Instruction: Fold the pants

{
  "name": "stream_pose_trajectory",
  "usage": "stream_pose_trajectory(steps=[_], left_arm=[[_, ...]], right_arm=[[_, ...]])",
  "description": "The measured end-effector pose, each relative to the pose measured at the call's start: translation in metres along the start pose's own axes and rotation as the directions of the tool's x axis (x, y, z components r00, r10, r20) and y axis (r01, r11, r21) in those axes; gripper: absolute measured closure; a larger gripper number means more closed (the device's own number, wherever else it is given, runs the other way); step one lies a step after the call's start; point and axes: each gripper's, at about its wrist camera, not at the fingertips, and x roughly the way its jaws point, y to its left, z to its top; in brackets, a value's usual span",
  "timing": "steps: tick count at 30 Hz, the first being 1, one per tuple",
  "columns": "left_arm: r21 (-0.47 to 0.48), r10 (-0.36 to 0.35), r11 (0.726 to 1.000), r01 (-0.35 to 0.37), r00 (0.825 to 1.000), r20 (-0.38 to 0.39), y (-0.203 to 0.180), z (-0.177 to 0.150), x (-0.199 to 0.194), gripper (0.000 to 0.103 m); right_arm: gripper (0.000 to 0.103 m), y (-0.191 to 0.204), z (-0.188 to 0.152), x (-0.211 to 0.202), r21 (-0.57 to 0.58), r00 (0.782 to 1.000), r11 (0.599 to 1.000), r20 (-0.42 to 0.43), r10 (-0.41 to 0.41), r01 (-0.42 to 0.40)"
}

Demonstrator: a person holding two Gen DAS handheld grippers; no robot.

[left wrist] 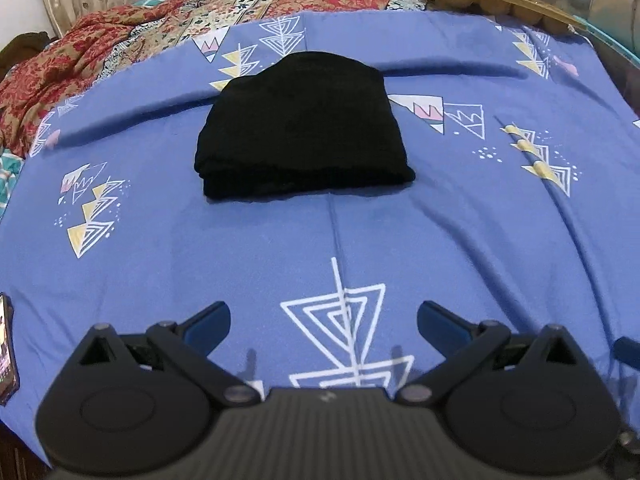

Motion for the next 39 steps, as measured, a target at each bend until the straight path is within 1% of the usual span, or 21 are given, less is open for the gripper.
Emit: stream_pose_trajectory(steps=[4, 7, 10, 14, 17, 21, 23, 25, 27, 32, 35, 39], left_arm=[[0.015, 0.030, 0.999, -0.030, 0.999, 0.025, 0.007, -0.006, -0.005, 0.000], [0.005, 0.020, 1.000, -0.020, 0.999, 0.035, 0.019, -0.012, -0.007, 0.000], [0.009, 0.029, 1.000, -0.030, 0.996, 0.082, 0.032, -0.021, -0.011, 0.000], [0.028, 0.042, 0.999, -0.046, 0.992, 0.118, 0.046, -0.024, -0.017, 0.000], [-0.001, 0.046, 0.999, -0.046, 0.987, 0.151, 0.063, -0.027, -0.023, 0.000], [-0.036, 0.051, 0.998, -0.047, 0.991, 0.124, 0.081, -0.027, -0.023, 0.000], [-0.023, 0.070, 0.997, -0.068, 0.994, 0.081, 0.085, -0.025, -0.023, 0.000], [-0.006, 0.079, 0.997, -0.079, 0.995, 0.060, 0.089, -0.027, -0.024, 0.000], [-0.017, 0.086, 0.996, -0.085, 0.995, 0.056, 0.095, -0.032, -0.028, 0.000], [-0.053, 0.075, 0.996, -0.073, 0.996, 0.038, 0.105, -0.046, -0.035, 0.000], [-0.056, 0.071, 0.996, -0.068, 0.997, 0.040, 0.104, -0.051, -0.041, 0.000], [-0.048, 0.075, 0.996, -0.072, 0.996, 0.053, 0.099, -0.054, -0.050, 0.000]], right_arm=[[0.000, 0.005, 0.000, -0.001, -0.017, 1.000, 1.000, 0.000, 0.000, 0.000], [0.000, 0.014, -0.003, 0.002, -0.020, 1.000, 1.000, -0.029, 0.003, -0.003], [0.000, 0.027, -0.007, 0.005, -0.035, 0.999, 0.999, -0.036, -0.003, 0.002], [0.000, 0.046, -0.010, 0.008, -0.053, 0.999, 0.999, -0.046, -0.012, 0.009], [0.000, 0.063, -0.010, 0.006, -0.097, 0.999, 0.995, -0.030, -0.021, 0.018], [0.000, 0.078, -0.007, 0.008, -0.120, 0.999, 0.992, -0.022, -0.027, 0.024], [0.000, 0.083, 0.000, 0.007, -0.110, 1.000, 0.994, -0.016, -0.018, 0.016], [0.000, 0.095, 0.004, 0.006, -0.129, 0.999, 0.991, -0.006, -0.033, 0.032], [0.000, 0.106, 0.006, 0.004, -0.144, 0.999, 0.989, 0.003, -0.044, 0.044], [0.000, 0.118, -0.011, -0.008, -0.108, 0.998, 0.993, 0.032, -0.052, 0.055], [0.000, 0.118, -0.014, -0.013, -0.092, 0.997, 0.993, 0.038, -0.071, 0.074], [0.000, 0.115, -0.014, -0.023, -0.050, 0.991, 0.993, 0.082, -0.103, 0.108]])
